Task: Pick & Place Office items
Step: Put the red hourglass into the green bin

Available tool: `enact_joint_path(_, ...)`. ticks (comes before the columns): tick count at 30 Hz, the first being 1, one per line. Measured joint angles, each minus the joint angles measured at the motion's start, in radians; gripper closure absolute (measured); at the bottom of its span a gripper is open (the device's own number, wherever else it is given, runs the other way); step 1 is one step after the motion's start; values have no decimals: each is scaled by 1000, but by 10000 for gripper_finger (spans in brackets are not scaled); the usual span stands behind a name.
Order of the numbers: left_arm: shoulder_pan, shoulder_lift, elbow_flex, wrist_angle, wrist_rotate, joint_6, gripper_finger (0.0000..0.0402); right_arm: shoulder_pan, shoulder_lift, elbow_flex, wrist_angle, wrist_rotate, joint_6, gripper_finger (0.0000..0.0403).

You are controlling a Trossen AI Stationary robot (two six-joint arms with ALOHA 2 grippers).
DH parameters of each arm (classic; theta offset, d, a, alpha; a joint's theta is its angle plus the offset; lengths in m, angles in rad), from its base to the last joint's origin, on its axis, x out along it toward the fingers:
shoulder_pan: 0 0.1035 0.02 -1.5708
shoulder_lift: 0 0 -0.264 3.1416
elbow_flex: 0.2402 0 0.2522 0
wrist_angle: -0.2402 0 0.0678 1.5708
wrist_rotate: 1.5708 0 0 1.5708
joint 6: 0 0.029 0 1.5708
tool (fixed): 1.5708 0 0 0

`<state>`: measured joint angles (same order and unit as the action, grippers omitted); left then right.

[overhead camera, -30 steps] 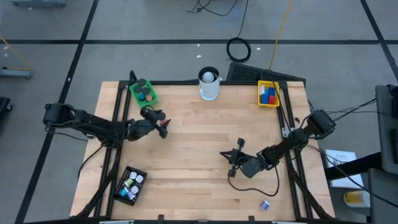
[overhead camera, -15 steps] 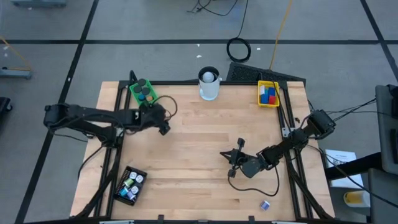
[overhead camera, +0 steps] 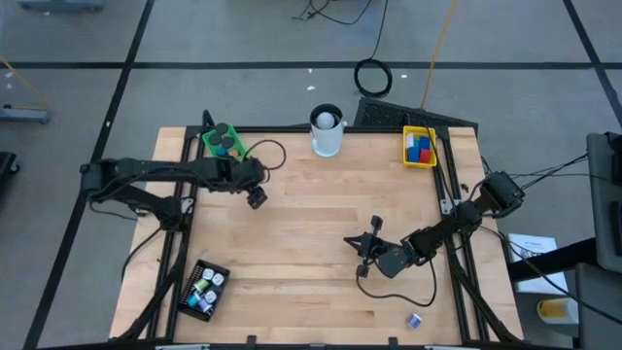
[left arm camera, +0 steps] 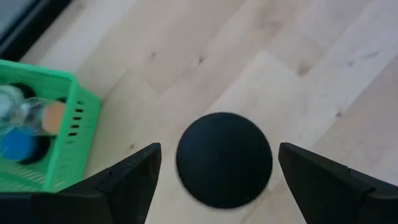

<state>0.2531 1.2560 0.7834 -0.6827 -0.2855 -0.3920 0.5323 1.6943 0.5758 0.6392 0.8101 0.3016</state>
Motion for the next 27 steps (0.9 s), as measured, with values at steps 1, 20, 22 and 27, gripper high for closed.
enact_joint_path(1, 0, 21, 0, 7, 0, 6, 69, 0, 0, 0, 0, 0, 0, 403)
enact_joint_path(20, 6, 96, 15, -26, -66, 49, 193, 0, 0, 0, 0, -1, 0, 403)
enact_joint_path(22, 16, 72, 39, -93, -100, 43, 193, 0, 0, 0, 0, -1, 0, 403)
enact_joint_path(27, 67, -32, 114, -218, -167, 8, 193, 0, 0, 0, -1, -3, 0, 403)
